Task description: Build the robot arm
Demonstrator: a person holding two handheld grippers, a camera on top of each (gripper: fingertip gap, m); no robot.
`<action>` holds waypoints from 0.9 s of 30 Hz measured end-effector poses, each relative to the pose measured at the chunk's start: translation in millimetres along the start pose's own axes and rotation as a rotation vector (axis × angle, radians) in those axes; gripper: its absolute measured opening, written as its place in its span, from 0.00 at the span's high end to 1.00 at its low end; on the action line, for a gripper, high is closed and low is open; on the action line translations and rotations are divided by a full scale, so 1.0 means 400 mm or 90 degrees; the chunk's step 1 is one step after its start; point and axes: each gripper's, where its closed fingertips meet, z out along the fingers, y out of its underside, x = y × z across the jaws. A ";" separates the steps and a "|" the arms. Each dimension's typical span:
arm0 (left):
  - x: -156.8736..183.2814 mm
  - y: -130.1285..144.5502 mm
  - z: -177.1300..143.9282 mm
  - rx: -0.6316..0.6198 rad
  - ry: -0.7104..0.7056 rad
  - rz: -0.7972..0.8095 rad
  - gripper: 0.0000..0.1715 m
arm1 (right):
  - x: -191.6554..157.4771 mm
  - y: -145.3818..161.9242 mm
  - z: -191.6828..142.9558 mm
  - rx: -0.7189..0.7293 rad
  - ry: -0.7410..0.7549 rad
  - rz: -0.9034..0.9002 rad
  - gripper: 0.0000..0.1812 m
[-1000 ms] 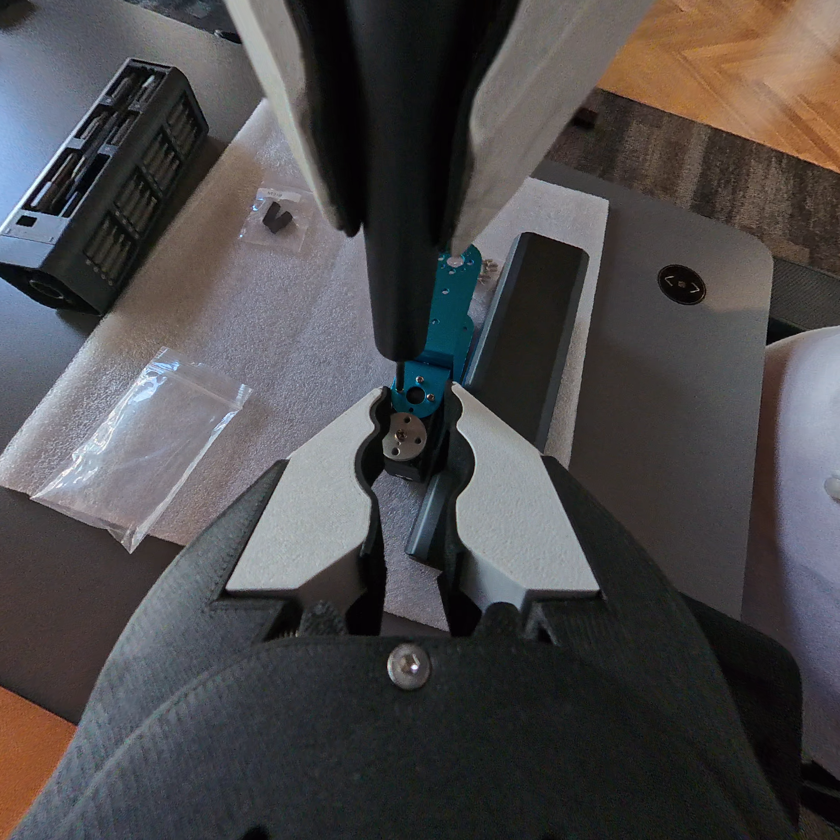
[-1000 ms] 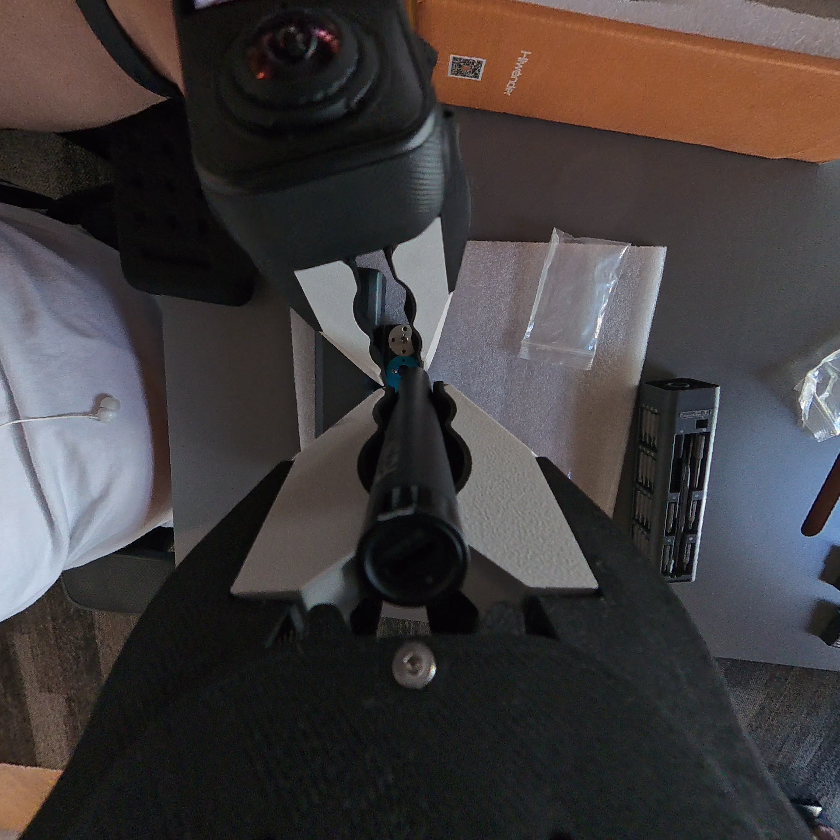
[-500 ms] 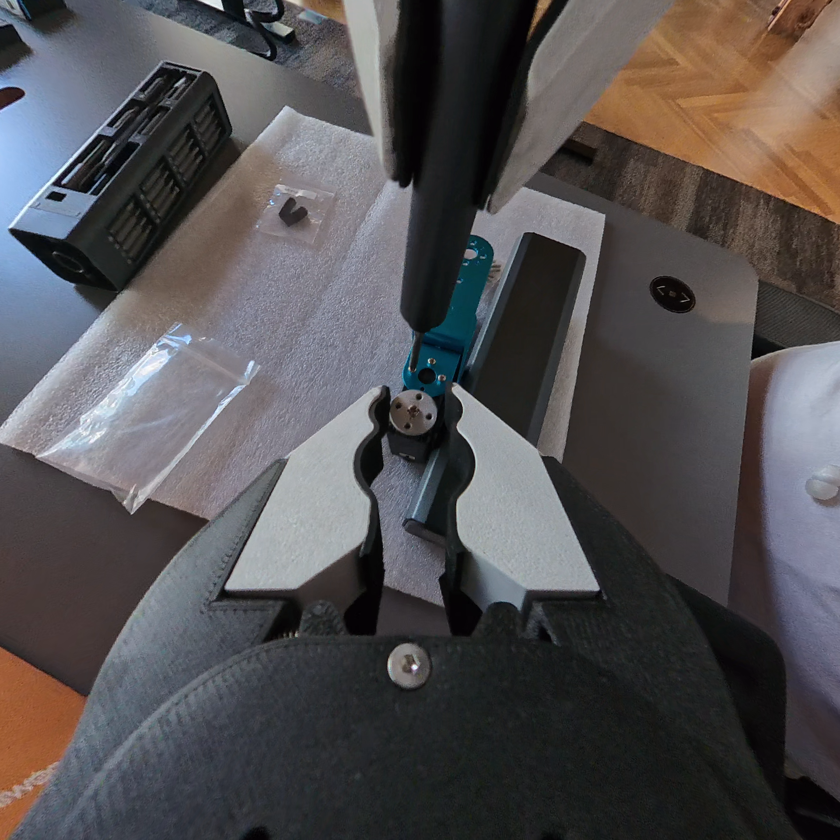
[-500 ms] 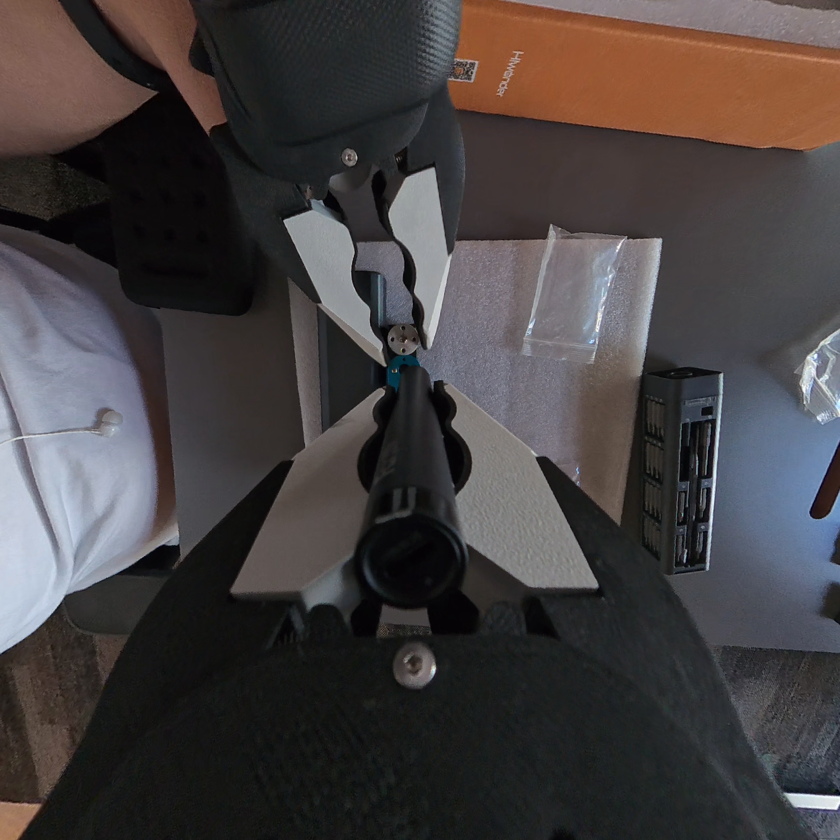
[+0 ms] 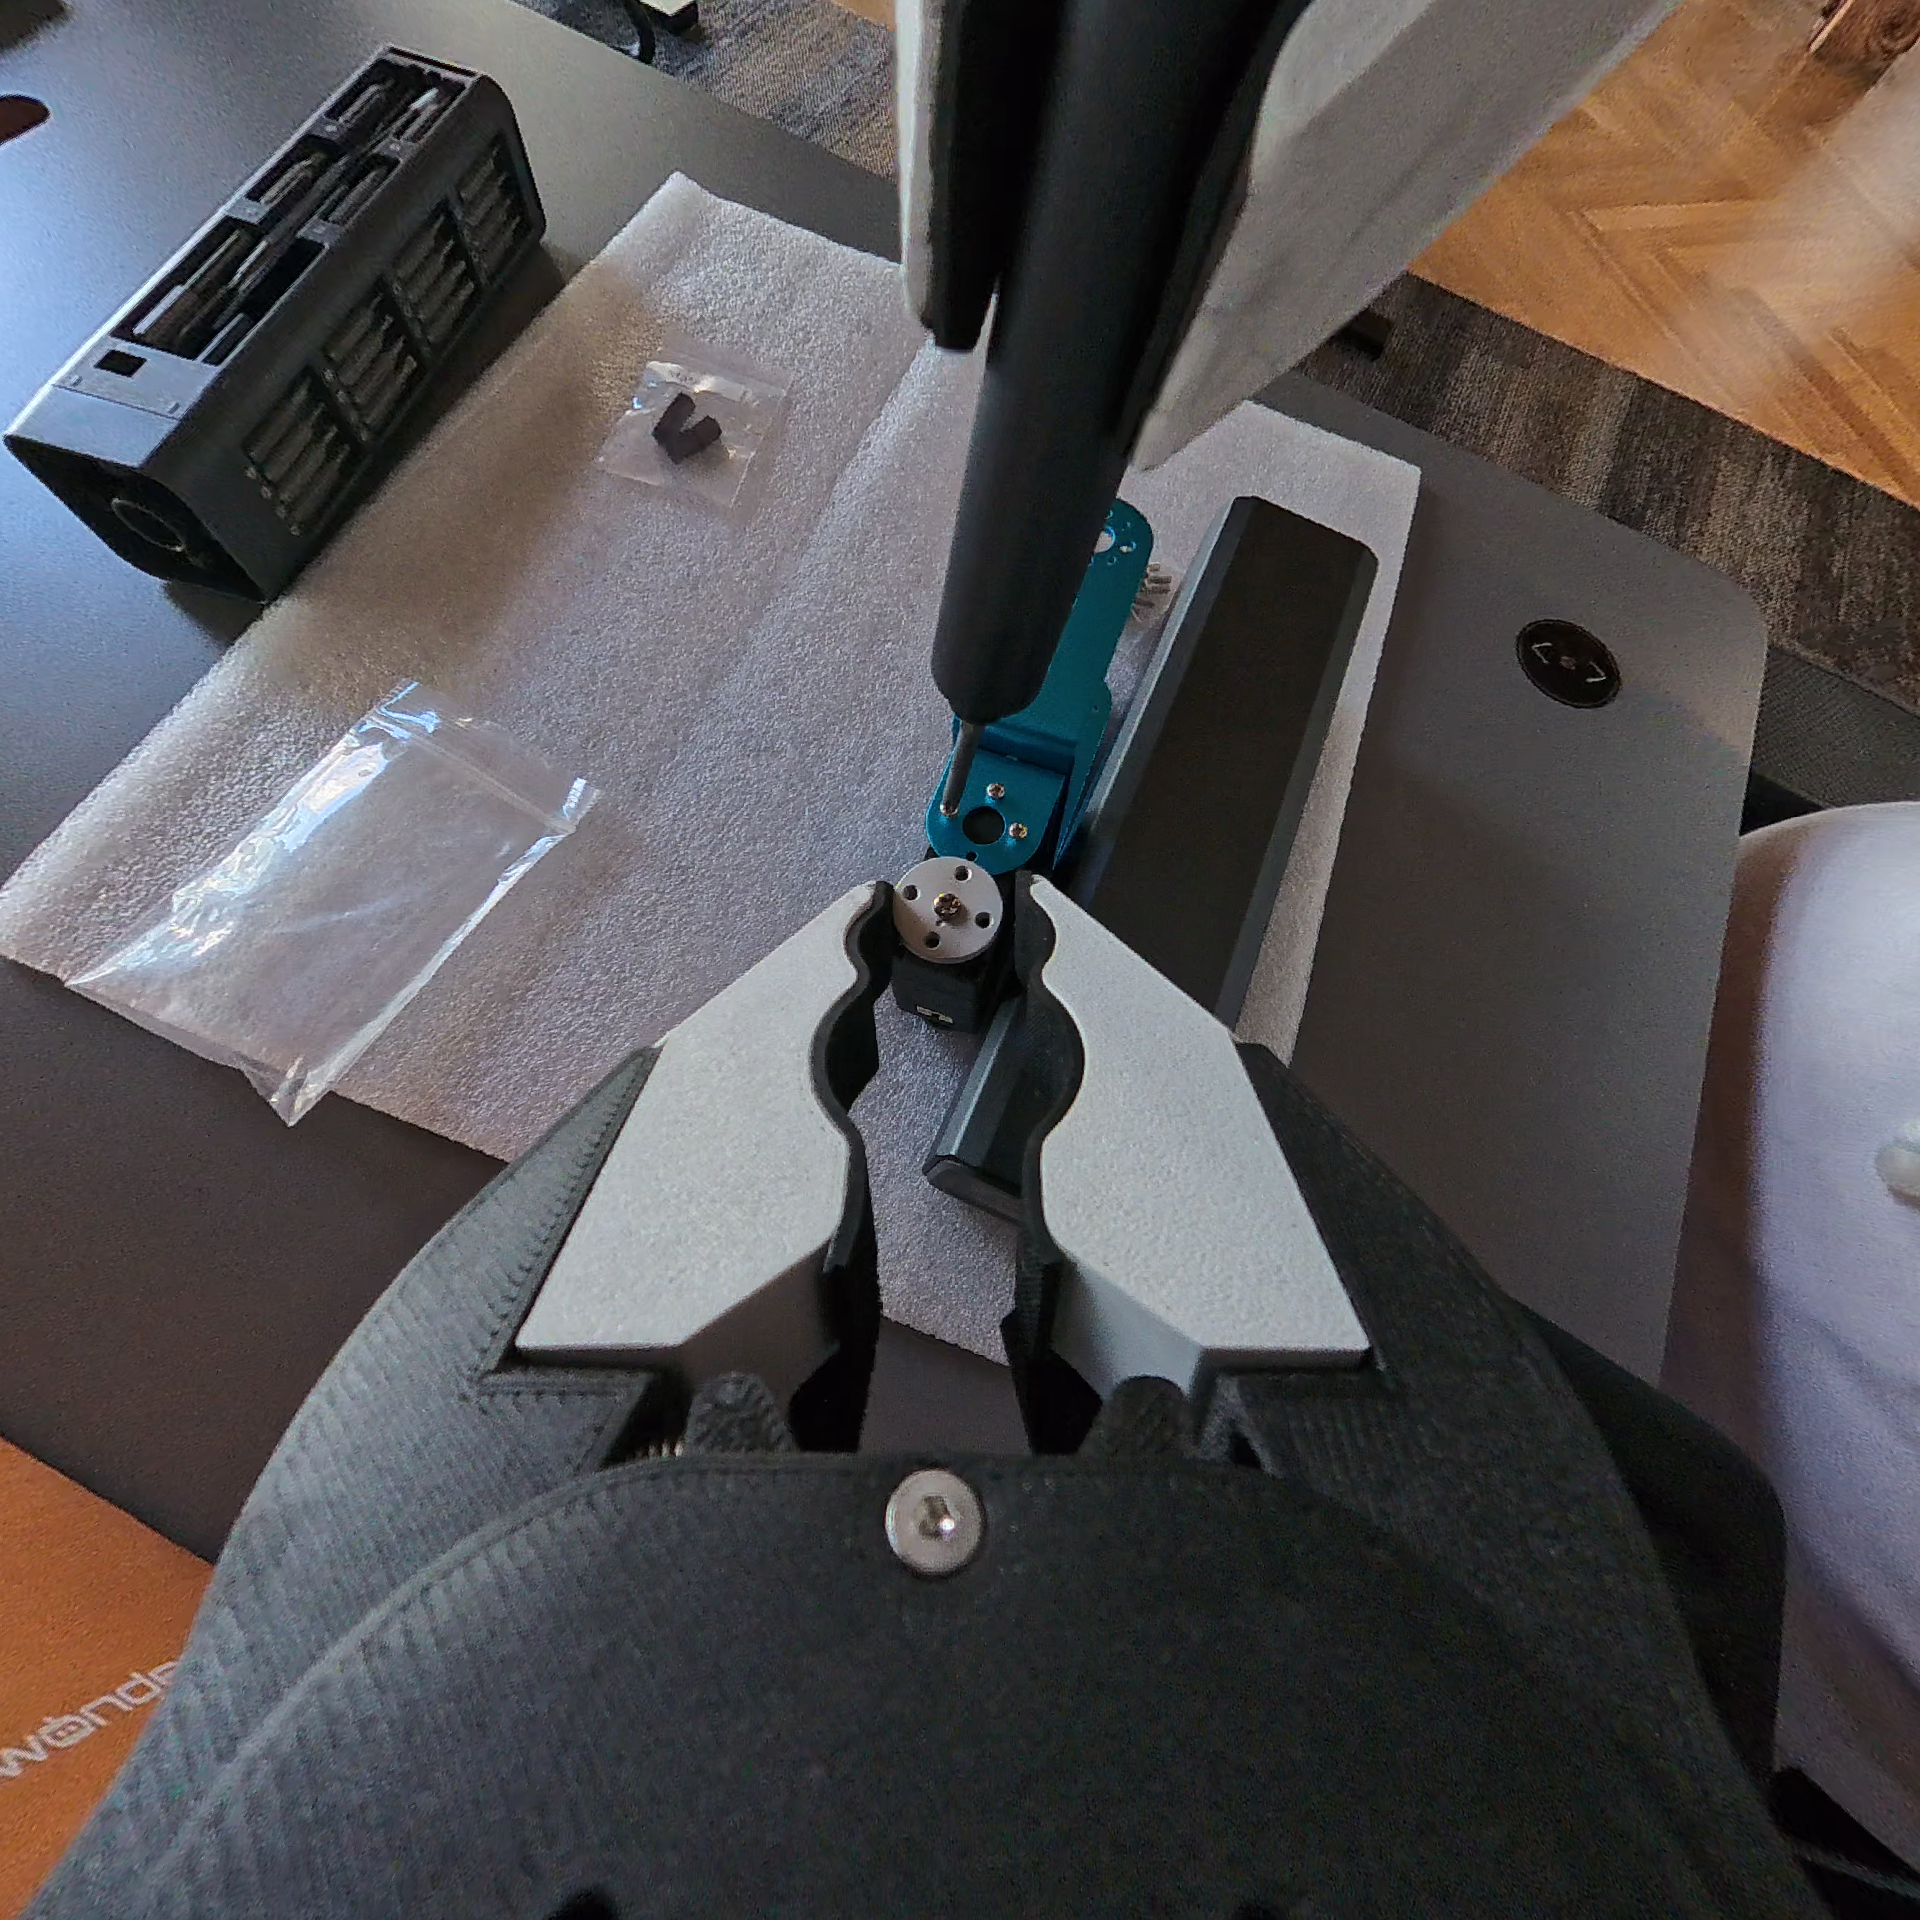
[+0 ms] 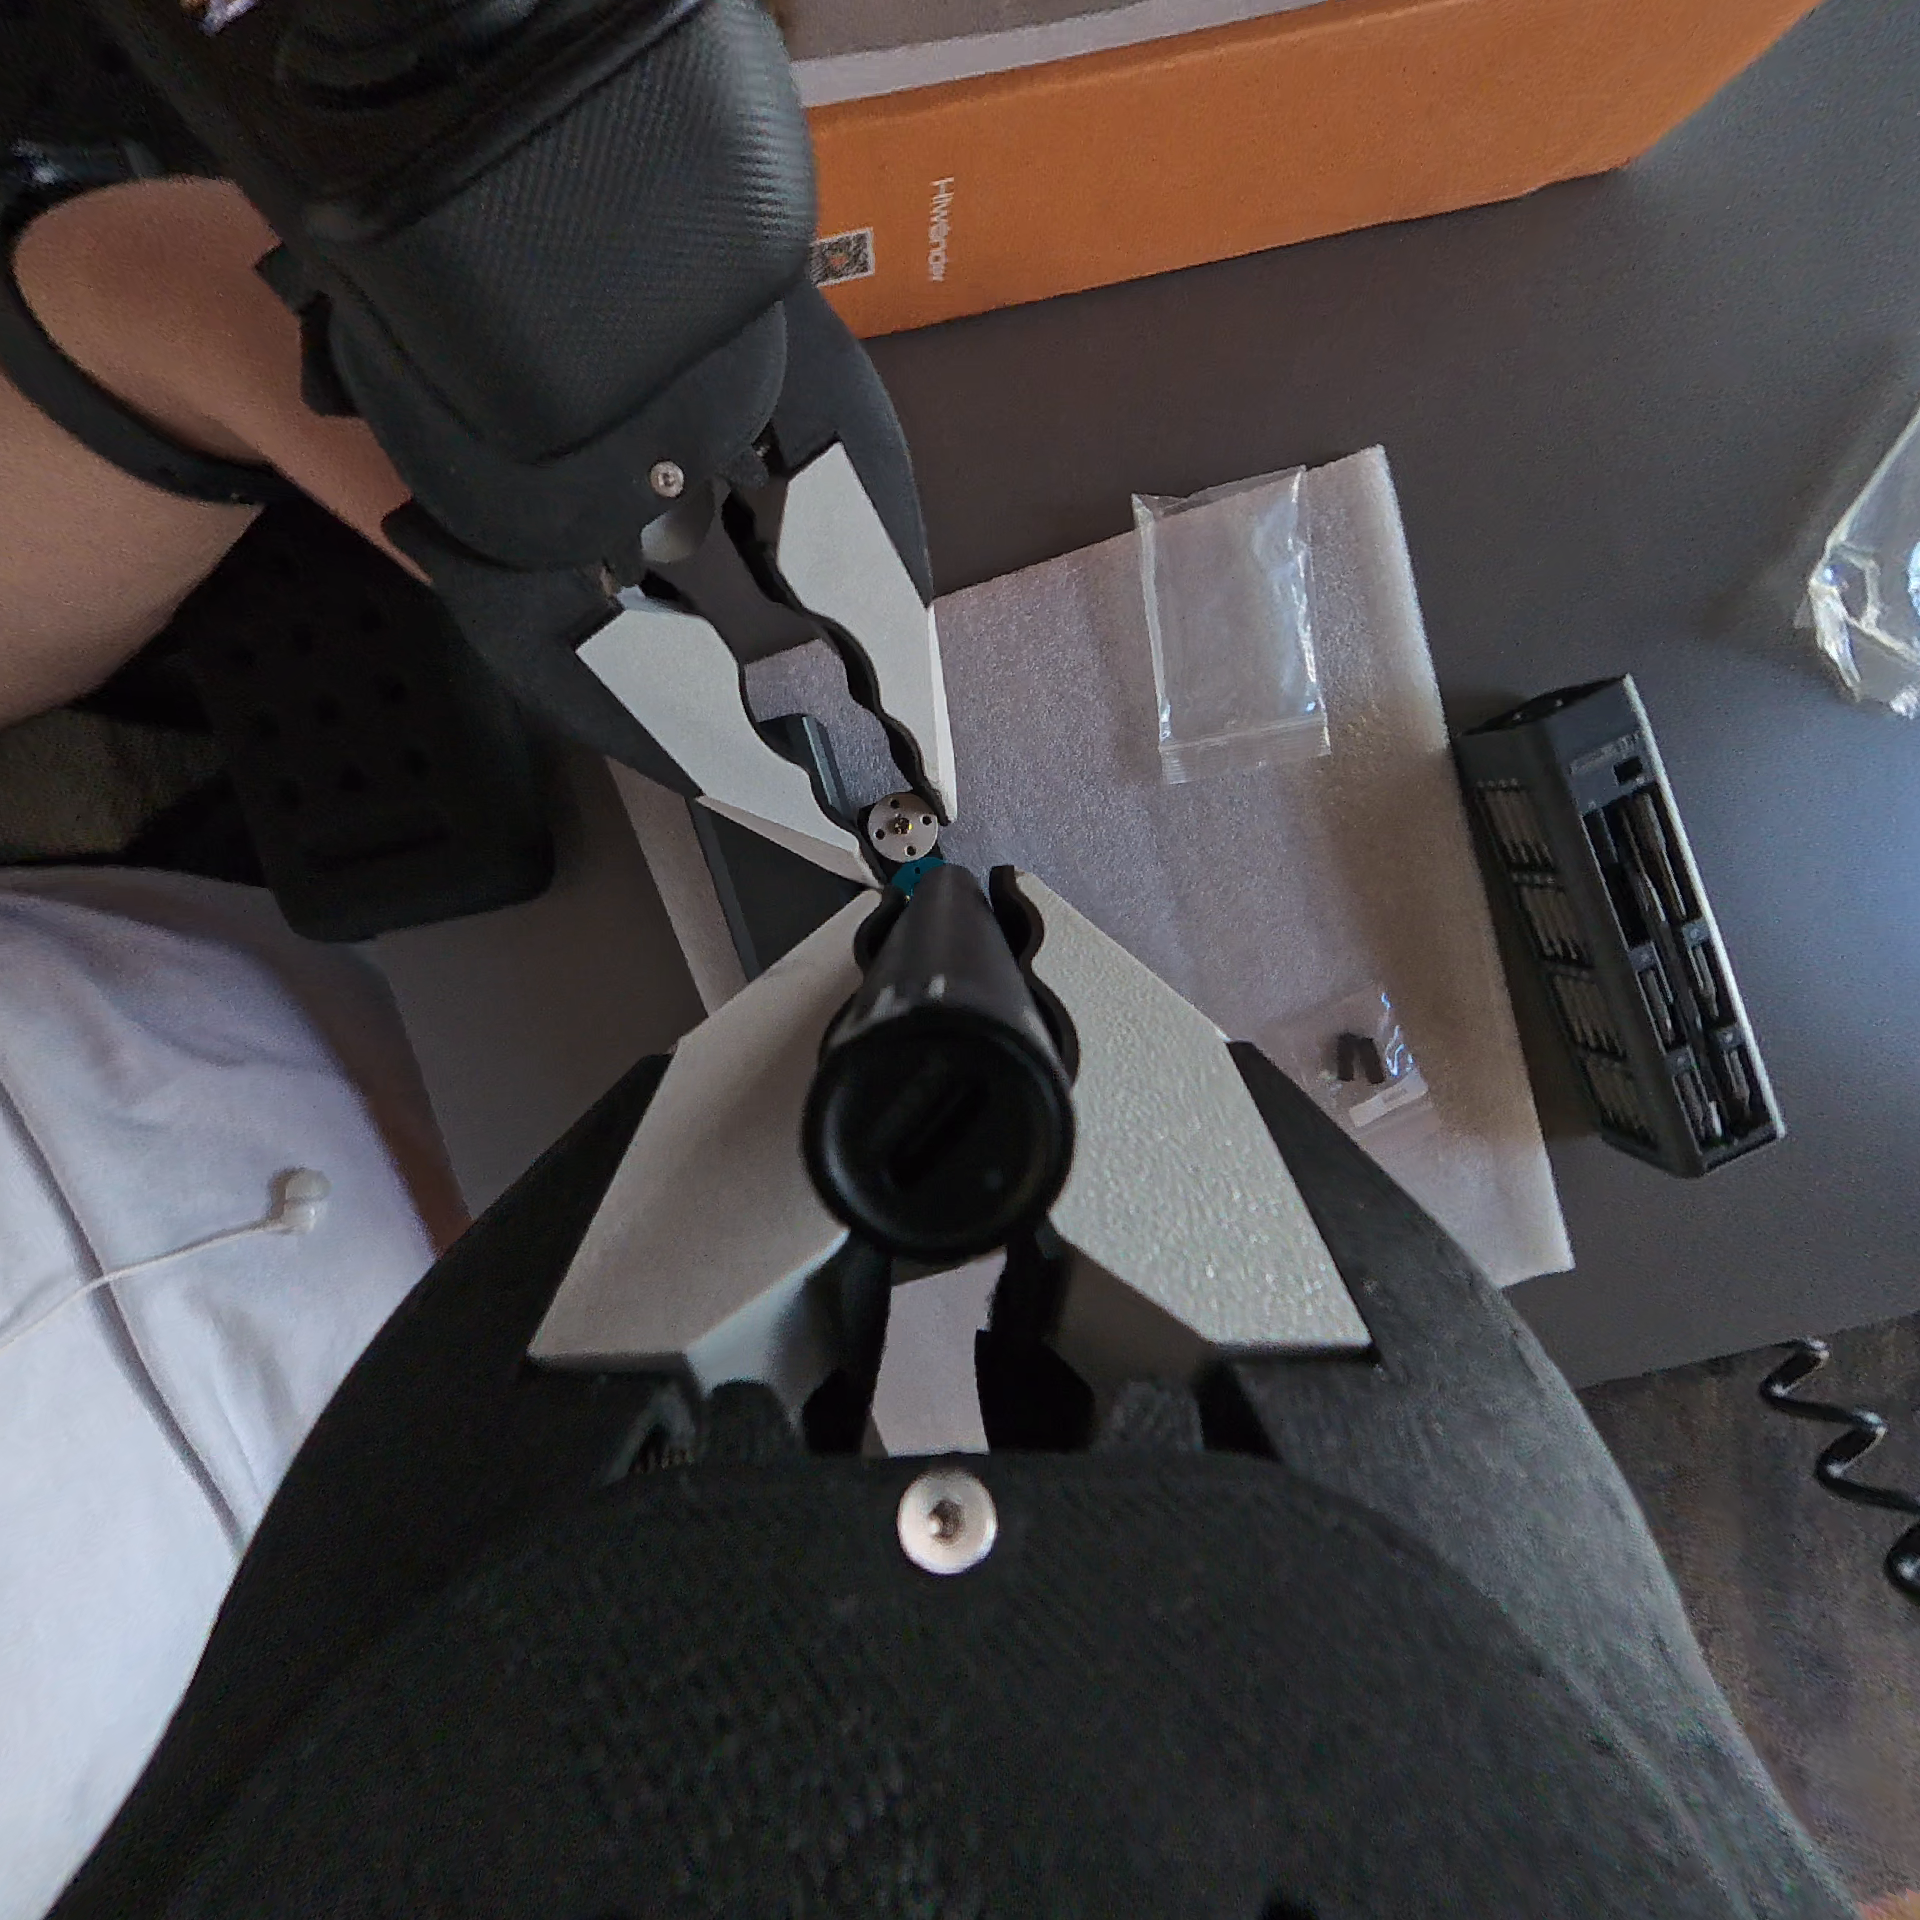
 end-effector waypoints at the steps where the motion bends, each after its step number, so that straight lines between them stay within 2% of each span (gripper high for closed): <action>1: 0.000 0.000 0.000 0.000 -0.001 -0.001 0.87 | 0.001 0.000 0.000 0.010 0.007 0.017 0.90; 6: -0.001 -0.001 0.001 0.000 -0.005 -0.007 0.87 | 0.006 0.008 -0.004 0.048 0.034 0.087 0.90; 11: 0.001 -0.003 -0.005 0.004 0.000 -0.002 0.86 | 0.003 0.011 -0.007 0.070 0.046 0.101 0.90; 16: 0.030 -0.089 -0.041 0.110 0.034 0.029 0.82 | 0.004 0.009 -0.005 0.060 0.040 0.099 0.90; 19: 0.038 -0.139 -0.044 0.146 0.012 0.085 0.80 | 0.009 0.005 -0.003 0.055 0.034 0.101 0.90; 22: 0.032 -0.165 -0.033 0.163 -0.022 0.103 0.82 | 0.011 -0.001 0.000 0.059 0.033 0.101 0.89; 24: 0.012 -0.171 -0.033 0.174 -0.056 0.099 0.90 | 0.011 -0.005 0.002 0.068 0.029 0.100 0.89; 27: 0.017 -0.171 -0.036 0.188 -0.038 0.090 0.90 | 0.004 -0.009 0.002 0.095 0.005 0.087 0.90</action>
